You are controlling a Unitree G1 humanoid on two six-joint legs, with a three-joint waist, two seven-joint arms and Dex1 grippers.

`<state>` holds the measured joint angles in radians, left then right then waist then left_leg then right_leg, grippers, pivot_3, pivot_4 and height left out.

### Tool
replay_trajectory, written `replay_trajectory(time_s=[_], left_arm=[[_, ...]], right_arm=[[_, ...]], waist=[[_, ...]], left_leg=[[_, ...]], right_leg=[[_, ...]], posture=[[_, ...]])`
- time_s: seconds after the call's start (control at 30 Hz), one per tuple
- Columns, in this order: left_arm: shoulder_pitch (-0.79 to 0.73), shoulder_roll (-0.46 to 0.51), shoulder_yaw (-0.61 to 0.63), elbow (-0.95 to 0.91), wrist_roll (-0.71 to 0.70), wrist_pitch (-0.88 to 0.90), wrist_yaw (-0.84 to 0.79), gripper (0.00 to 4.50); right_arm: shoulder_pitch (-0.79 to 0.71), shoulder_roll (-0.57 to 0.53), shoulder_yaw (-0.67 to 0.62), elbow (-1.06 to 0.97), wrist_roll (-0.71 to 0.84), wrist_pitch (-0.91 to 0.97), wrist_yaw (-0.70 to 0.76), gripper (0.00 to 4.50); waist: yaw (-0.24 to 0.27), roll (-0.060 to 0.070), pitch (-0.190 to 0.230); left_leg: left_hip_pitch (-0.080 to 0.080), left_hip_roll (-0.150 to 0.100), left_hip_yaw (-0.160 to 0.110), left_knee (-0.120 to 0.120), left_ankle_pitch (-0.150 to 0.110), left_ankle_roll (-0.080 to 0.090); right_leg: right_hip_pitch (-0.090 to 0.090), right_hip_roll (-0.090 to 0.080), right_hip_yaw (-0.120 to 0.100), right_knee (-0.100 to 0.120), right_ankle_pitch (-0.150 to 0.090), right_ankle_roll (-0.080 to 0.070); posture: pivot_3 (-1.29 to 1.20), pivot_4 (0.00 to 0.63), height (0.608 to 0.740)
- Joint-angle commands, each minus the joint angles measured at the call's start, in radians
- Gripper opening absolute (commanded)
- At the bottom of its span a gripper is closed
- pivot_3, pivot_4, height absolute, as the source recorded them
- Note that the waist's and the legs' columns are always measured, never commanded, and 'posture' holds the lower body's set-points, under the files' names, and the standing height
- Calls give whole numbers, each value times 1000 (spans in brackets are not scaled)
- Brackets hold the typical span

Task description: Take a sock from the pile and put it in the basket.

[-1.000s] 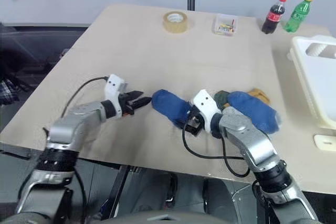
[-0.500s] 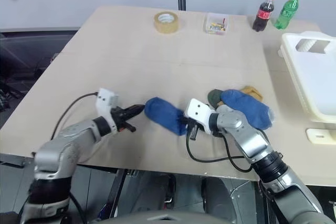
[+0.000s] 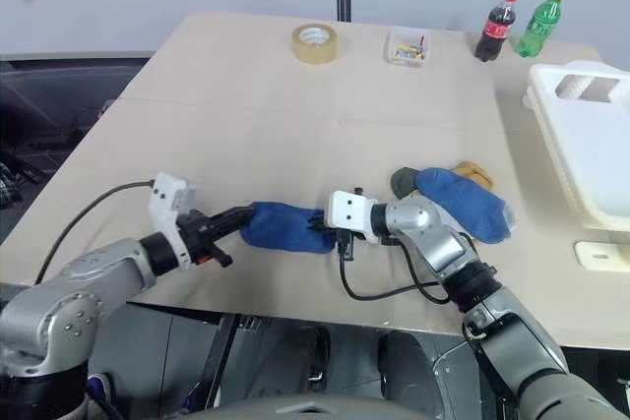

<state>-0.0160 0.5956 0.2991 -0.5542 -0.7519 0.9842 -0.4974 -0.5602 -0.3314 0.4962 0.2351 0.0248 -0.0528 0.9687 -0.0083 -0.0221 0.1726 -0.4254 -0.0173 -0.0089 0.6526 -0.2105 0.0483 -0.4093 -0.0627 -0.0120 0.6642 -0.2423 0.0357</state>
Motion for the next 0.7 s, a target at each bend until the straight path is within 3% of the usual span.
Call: replay_trajectory(time_s=[0.03,0.2,0.33,0.43,0.5,0.57,0.7], left_arm=[[-56,-14,-42,30,16,-71,-22,0],[-94,34,-67,67,47,-155,-106,0],[-177,47,-109,87,32,-231,-224,0],[-221,49,-105,97,-18,-250,-301,800],[-218,74,-104,90,-31,-259,-357,1673],[-216,92,-95,84,-49,-259,-389,2253],[-216,135,-93,73,-47,-279,-447,2397]], right_arm=[[1,-35,-87,-136,55,41,14,1077],[80,-98,-196,-383,146,241,-24,1077],[196,-136,-310,-599,106,422,-192,1077],[269,-152,-367,-725,-15,620,-366,1259],[272,-137,-389,-742,-48,717,-439,1259],[256,-111,-405,-732,-70,793,-501,1259],[212,-81,-404,-679,-107,879,-576,1259]], waist=[[-2,0,0],[4,1,0],[20,0,0],[23,1,0],[20,1,0],[17,1,0],[16,1,0]], left_leg=[[-1,0,0,-1,0,0],[-2,0,0,-1,0,0],[-3,0,-1,-2,-1,1],[-4,0,0,-2,-1,1],[-5,0,0,-2,0,0],[-4,0,1,-2,0,0],[-4,1,1,-2,0,0]], right_leg=[[-1,0,0,0,0,0],[-2,-1,0,0,0,0],[-2,-1,0,-1,0,0],[-3,-2,0,-1,0,-1],[-3,-2,0,-1,0,-1],[-4,-2,1,-1,0,-1],[-4,0,0,-1,-1,-2]], posture=[[0,150,740],[0,150,740],[0,150,740],[0,150,740],[0,150,740],[0,150,740],[0,150,740]])
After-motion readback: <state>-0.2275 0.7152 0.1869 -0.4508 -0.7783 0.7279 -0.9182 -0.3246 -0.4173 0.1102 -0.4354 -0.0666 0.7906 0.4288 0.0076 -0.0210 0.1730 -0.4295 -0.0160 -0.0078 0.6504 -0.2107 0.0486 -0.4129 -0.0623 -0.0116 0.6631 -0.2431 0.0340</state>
